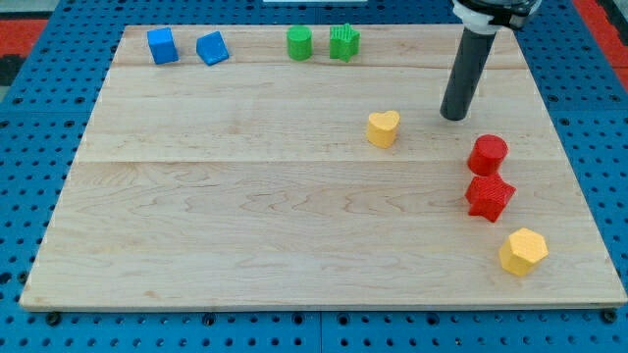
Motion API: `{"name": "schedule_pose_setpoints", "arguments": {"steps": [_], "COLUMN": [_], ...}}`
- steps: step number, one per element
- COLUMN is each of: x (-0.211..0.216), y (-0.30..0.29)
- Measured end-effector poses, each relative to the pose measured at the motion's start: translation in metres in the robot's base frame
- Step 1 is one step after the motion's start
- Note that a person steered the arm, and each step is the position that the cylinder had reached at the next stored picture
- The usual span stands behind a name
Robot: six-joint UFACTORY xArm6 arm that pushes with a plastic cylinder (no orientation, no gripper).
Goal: Move the red star bottom left of the red circle
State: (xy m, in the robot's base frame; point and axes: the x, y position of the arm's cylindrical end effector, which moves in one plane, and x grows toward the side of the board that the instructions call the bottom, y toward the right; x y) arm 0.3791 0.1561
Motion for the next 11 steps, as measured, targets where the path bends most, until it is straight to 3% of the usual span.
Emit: {"name": "schedule_pose_setpoints", "arguments": {"steps": [1,2,4,5,6,8,10,11], "x": [0.01,0.01,0.011,0.037,0.102,0.113,0.127,0.145], "y": [-0.1,-0.141,0.043,0.104,0.117,-0.003,0.035,-0.015]}}
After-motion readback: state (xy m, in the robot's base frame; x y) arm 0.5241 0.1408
